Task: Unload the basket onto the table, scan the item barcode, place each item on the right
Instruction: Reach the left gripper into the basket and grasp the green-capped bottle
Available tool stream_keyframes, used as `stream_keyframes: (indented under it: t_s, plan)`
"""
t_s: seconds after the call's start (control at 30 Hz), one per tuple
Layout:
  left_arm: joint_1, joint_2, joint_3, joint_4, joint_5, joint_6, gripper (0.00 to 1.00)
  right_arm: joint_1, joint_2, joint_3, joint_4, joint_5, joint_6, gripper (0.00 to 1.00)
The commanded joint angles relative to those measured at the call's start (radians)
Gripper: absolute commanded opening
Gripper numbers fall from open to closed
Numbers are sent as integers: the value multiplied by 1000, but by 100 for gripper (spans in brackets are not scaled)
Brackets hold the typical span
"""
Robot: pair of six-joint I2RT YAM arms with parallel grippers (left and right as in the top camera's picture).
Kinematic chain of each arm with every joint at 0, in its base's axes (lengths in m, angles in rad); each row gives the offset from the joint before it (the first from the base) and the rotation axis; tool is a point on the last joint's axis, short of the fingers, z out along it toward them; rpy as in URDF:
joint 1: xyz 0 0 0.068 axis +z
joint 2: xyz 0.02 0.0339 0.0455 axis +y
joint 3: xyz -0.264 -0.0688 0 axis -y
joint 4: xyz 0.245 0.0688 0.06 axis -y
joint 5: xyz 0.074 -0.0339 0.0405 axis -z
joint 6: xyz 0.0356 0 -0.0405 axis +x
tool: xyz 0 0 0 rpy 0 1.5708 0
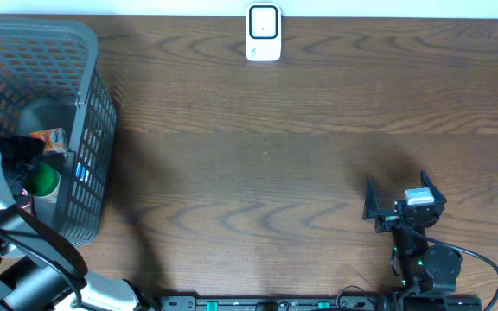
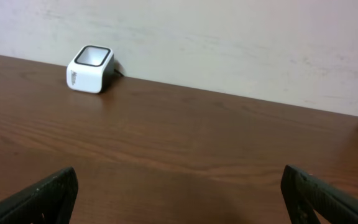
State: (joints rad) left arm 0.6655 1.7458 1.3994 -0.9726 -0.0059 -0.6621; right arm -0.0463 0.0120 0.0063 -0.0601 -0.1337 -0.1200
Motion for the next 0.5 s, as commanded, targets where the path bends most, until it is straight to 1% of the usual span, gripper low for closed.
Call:
stream_keyframes:
  t_s: [0.0,0.2,0.47]
  plan:
    - [-24,26,-8,3,-6,-5,88,9,-5,-1,-4,5,11,99]
    - [-28,61,-17,6,-14,-5,88,9,-5,-1,-4,5,11,99]
    - [-27,69,-73,50,-33,-10,88,9,-5,-1,-4,5,11,99]
